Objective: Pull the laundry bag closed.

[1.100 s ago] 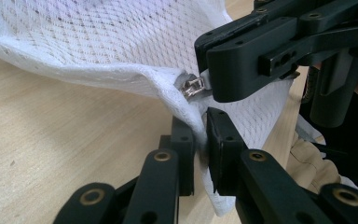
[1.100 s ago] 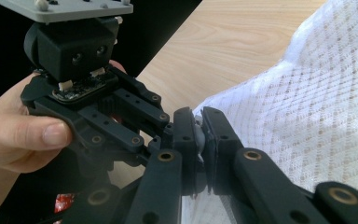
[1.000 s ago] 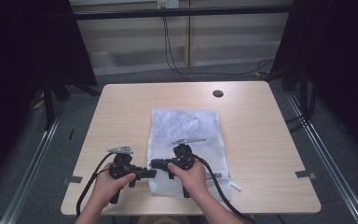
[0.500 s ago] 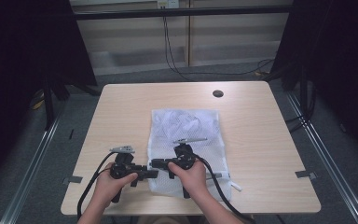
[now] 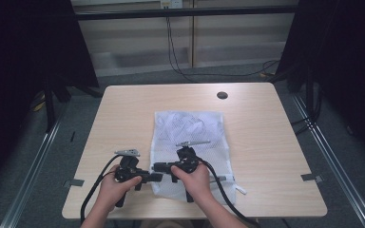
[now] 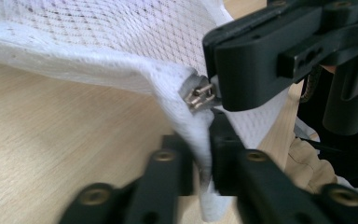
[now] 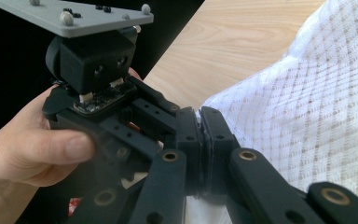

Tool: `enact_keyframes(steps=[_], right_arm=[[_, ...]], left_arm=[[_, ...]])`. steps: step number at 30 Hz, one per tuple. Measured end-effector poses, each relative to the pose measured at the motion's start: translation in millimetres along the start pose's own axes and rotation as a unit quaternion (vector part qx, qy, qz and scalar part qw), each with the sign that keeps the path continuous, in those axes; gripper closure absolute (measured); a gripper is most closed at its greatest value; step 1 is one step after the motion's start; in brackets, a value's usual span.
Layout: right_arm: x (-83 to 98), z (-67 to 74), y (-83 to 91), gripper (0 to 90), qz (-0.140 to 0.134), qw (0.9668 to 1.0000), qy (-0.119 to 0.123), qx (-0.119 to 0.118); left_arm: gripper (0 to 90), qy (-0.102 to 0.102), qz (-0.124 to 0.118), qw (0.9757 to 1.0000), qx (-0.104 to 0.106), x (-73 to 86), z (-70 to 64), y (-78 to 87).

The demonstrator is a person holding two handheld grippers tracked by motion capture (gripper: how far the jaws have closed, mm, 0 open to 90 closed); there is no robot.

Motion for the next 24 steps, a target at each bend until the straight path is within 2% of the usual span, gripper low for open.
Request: enact_keyframes(steps=[2,3,5,6,9,13,17,19,24], right_arm=[[0.0,0.1,0.4,86.7,0.001,1.0000,-0.004,-0.003],[-0.4,-0.4,1.4,86.8,0.002,1.0000,-0.009,-0.003],[-0.6,-1.3,2.7,86.8,0.004,0.9999,-0.011,-0.001],[-0.7,-2.0,3.4,86.8,0.005,0.9999,-0.013,0.000],[-1.2,-4.0,8.1,86.9,0.007,0.9997,-0.022,-0.004],[-1.9,-8.6,14.1,86.9,0.008,0.9997,-0.022,0.003],[-2.1,-11.0,18.2,86.9,0.009,0.9996,-0.026,0.001],[-1.9,-11.1,19.1,86.9,0.010,0.9996,-0.026,-0.001],[-1.4,-11.9,19.9,86.9,0.011,0.9995,-0.028,-0.002]], left_arm=[[87.4,0.003,0.001,1.0000,0.002,-0.1,-0.5,0.6],[88.1,-0.010,0.003,0.9999,-0.005,-0.5,-1.4,1.2],[88.3,-0.013,0.005,0.9999,-0.008,-0.9,-2.2,1.4],[88.3,-0.005,0.000,1.0000,-0.004,-0.9,-3.3,2.4],[88.4,-0.002,-0.009,1.0000,-0.001,-1.2,-3.4,4.6],[88.5,0.009,-0.022,0.9997,-0.001,-1.4,-3.5,7.0],[88.5,0.010,-0.022,0.9997,0.000,-1.7,-4.7,5.8],[88.5,0.017,-0.027,0.9995,0.000,-2.0,-5.3,5.5],[88.5,0.016,-0.026,0.9995,0.000,-1.3,-5.4,5.1]])
Point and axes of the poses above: each handheld gripper's, and its own axes: y roughly backward along the jaws, x roughly out of its underside, z roughly to its left, the point moved 5 cm from there along -y, roughly forward along the jaws, and after that the axes turned 13 degrees about x, right-handed, at the moved point
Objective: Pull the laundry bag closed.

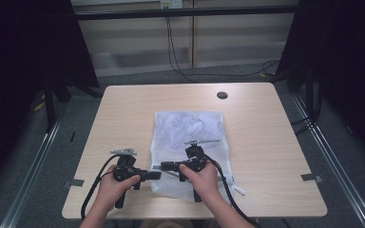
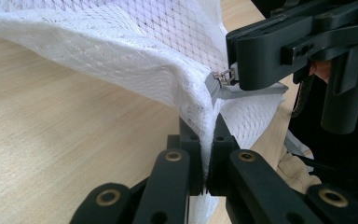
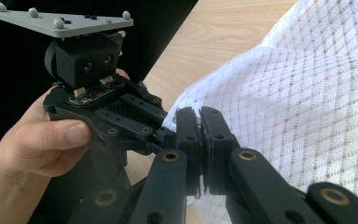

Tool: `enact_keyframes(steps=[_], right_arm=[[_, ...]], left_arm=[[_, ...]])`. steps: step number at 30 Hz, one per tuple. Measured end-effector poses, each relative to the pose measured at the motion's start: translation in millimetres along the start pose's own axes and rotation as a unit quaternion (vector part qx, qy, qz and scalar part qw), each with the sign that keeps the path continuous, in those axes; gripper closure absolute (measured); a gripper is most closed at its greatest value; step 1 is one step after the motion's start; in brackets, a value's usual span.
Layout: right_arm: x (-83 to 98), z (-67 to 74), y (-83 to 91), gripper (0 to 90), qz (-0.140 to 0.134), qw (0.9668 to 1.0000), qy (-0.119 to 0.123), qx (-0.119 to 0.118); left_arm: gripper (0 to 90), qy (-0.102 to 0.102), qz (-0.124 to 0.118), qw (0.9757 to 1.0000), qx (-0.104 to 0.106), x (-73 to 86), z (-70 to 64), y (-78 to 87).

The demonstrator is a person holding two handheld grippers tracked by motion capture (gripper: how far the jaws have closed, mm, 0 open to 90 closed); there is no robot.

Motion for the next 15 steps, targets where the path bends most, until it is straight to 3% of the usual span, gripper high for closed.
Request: enact_keyframes(steps=[15], right_arm=[[0.1,-10.3,10.7,86.9,0.007,1.0000,-0.001,0.004]], left_arm=[[88.5,0.007,-0.007,1.0000,0.002,0.3,-0.6,0.4]])
Point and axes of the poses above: each handheld gripper's, and its own axes: y roughly backward along the jaws, x roughly out of its underside, z roughly to its left, the point moved 5 cm from there along -y, roughly forward along the jaws, and after that the axes turned 13 degrees about x, right-handed, at the moved point
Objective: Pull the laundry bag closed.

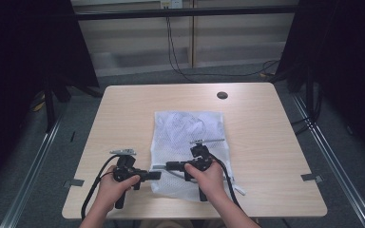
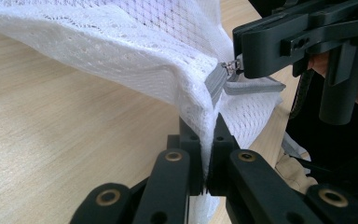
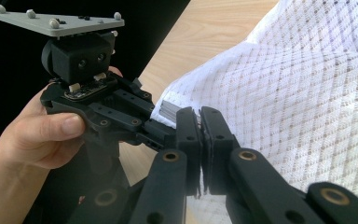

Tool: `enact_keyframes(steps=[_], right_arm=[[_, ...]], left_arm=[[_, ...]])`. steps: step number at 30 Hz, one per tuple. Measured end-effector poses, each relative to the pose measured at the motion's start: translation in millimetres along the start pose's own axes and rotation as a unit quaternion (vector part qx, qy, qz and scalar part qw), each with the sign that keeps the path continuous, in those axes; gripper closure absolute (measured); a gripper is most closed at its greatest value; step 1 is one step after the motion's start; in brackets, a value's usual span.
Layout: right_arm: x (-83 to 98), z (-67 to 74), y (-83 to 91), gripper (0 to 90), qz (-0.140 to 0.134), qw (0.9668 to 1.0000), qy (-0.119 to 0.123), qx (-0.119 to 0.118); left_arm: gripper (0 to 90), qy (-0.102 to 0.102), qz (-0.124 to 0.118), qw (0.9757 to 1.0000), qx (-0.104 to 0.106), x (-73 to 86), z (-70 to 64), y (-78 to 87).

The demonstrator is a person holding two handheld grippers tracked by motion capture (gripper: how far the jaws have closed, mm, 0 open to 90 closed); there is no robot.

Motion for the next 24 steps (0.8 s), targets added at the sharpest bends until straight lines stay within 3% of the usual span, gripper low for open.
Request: enact_keyframes(steps=[24], right_arm=[[1.0,-6.2,5.9,86.9,0.006,1.0000,0.000,-0.007]], left_arm=[[88.4,0.006,0.006,0.9999,0.006,0.1,-0.6,0.2]])
Point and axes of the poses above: each handheld gripper's, and its own axes: y roughly backward along the jaws, x roughly out of its underside, z roughly to its left, the point moved 5 cm from there along -y, roughly forward along the jaws, and after that the axes turned 13 degrees about x, right-handed, at the moved point
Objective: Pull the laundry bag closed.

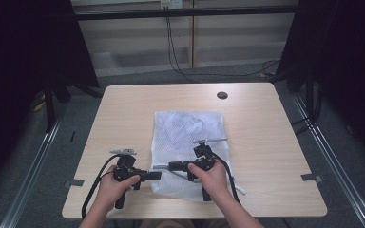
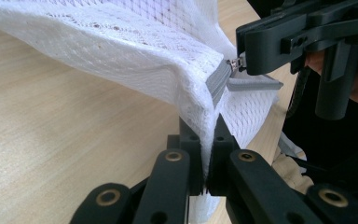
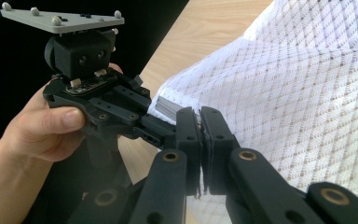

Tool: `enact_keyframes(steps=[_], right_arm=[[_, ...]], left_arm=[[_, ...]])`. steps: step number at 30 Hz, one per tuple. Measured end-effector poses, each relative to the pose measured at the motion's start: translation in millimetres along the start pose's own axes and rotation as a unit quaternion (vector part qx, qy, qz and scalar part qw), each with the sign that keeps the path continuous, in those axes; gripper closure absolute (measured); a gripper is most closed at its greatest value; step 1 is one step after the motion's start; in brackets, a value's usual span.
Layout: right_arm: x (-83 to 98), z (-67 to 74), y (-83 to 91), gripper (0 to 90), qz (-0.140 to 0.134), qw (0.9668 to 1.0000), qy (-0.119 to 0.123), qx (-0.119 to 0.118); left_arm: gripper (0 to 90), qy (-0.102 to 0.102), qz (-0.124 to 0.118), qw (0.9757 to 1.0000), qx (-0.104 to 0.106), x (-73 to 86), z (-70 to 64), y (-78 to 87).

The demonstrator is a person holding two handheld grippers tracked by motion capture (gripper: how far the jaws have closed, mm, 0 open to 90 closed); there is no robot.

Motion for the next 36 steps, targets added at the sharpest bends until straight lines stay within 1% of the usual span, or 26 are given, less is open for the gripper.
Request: enact_keyframes(steps=[2,4,6,8,9,11,12,13,15,16,17,22,23,29,30,32,34,36], right_arm=[[0.1,-0.3,-0.2,86.9,0.002,1.0000,-0.001,0.000],[0.0,-0.5,-0.7,86.9,0.002,1.0000,-0.002,0.000],[0.2,-0.2,-0.9,86.9,0.002,1.0000,-0.002,-0.002],[0.3,-0.1,-0.9,86.8,0.003,1.0000,-0.002,-0.002],[0.1,-0.3,-0.4,86.9,0.002,1.0000,-0.003,-0.003],[-0.1,-0.9,0.1,86.9,0.001,1.0000,-0.004,-0.003],[-0.4,-2.2,1.3,86.9,0.000,1.0000,-0.004,-0.001],[-0.2,-2.1,1.9,86.9,0.003,1.0000,-0.007,-0.002],[-0.2,-2.8,2.4,86.9,0.001,1.0000,-0.004,-0.002],[0.0,-3.2,2.6,86.9,0.001,1.0000,-0.004,-0.003],[0.0,-3.2,2.6,86.9,0.001,1.0000,-0.004,-0.003],[0.8,-3.2,3.4,86.9,0.005,1.0000,-0.007,-0.004],[0.8,-3.2,3.4,86.9,0.005,1.0000,-0.007,-0.004],[0.7,-4.3,4.1,86.9,0.002,1.0000,-0.004,-0.005],[0.5,-5.2,4.7,86.9,0.003,1.0000,-0.004,-0.002],[0.4,-7.0,6.3,86.9,0.006,1.0000,-0.007,0.000],[-0.2,-8.7,8.7,86.9,0.002,1.0000,-0.007,-0.001],[-0.1,-9.0,8.9,86.9,0.003,1.0000,-0.005,0.001]], left_arm=[[88.4,0.001,0.000,1.0000,-0.001,0.1,0.1,0.1],[88.4,0.010,-0.007,0.9999,0.000,0.1,-1.3,-0.4],[88.4,0.002,-0.002,1.0000,-0.001,0.3,0.0,0.9],[88.4,0.004,-0.003,1.0000,0.000,0.3,-0.4,0.8],[88.4,0.002,-0.004,1.0000,-0.003,0.2,0.1,1.5],[88.4,0.005,-0.006,1.0000,-0.003,-0.1,0.0,2.3],[88.4,0.004,-0.003,1.0000,-0.003,0.1,0.7,3.3],[88.5,0.005,-0.006,1.0000,-0.001,0.1,0.6,3.2],[88.4,0.005,-0.005,1.0000,0.001,0.2,0.2,3.3],[88.4,0.009,-0.006,0.9999,0.002,0.3,-0.6,2.8],[88.4,0.018,-0.008,0.9998,0.005,0.6,-2.2,2.0],[88.4,0.012,-0.006,0.9999,0.002,0.5,-1.5,2.4],[88.4,0.002,-0.002,1.0000,-0.001,0.4,-0.1,3.2],[88.5,0.004,-0.003,1.0000,-0.002,0.8,-0.5,3.0],[88.4,0.003,-0.002,1.0000,-0.001,1.2,0.2,4.0],[88.4,0.008,-0.007,0.9999,0.005,1.2,-0.9,4.7],[88.4,0.007,-0.007,0.9999,0.007,1.1,-1.7,4.1],[88.4,0.003,-0.005,1.0000,0.002,0.9,-0.8,3.1]])
Point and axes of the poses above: each handheld gripper's, and its own axes: y roughly backward along the jaws, x roughly out of its underside, z roughly to its left, the point moved 5 cm from there along -y, roughly forward along the jaws, and after that the axes turned 13 degrees about x, right-handed, at the moved point
